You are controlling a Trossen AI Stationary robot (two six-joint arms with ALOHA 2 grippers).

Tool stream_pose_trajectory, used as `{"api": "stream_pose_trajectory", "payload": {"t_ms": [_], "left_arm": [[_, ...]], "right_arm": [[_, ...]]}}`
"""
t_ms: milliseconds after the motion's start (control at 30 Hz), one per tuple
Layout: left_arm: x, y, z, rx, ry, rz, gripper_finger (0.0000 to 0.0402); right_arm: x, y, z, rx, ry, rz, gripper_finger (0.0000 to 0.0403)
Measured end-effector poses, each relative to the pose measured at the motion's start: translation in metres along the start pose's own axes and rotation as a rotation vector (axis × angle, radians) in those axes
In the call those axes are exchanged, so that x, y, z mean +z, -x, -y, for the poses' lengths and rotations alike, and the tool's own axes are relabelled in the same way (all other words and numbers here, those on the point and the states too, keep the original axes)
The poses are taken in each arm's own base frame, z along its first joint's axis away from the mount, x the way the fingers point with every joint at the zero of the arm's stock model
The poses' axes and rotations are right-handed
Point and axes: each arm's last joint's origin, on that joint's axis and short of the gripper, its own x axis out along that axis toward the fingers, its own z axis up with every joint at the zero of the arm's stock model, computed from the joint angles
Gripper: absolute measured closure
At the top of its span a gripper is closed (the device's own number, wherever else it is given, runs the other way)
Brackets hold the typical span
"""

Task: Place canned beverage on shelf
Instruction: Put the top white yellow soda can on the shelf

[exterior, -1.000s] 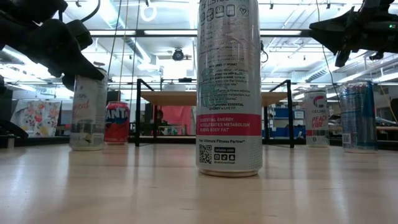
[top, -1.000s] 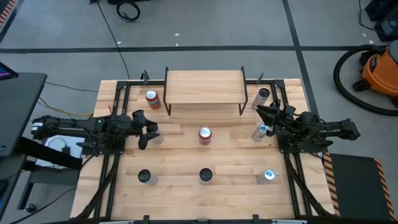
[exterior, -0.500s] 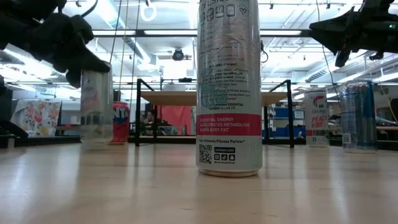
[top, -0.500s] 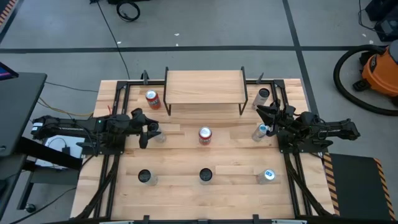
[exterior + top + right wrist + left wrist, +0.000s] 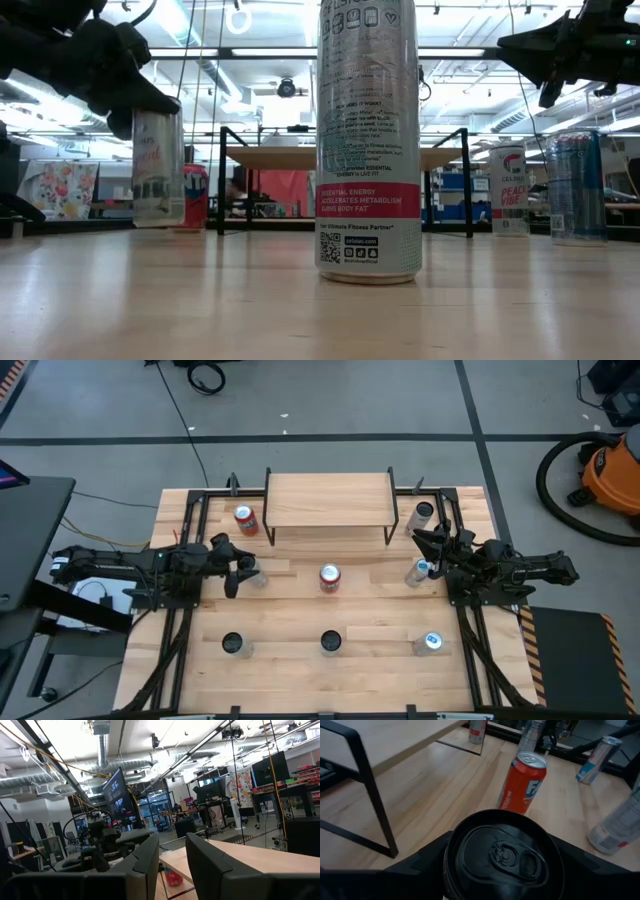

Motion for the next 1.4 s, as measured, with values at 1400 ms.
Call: {"api": "stream_pose_trajectory", "payload": {"t_ms": [1400], "left_arm": [[0.151,-0.031,-0.002,0.087,0.006,0.070,0.0140]], "right_arm": [[0.000,0.000,0.000,0.005,0.000,0.001,0.0296]]}}
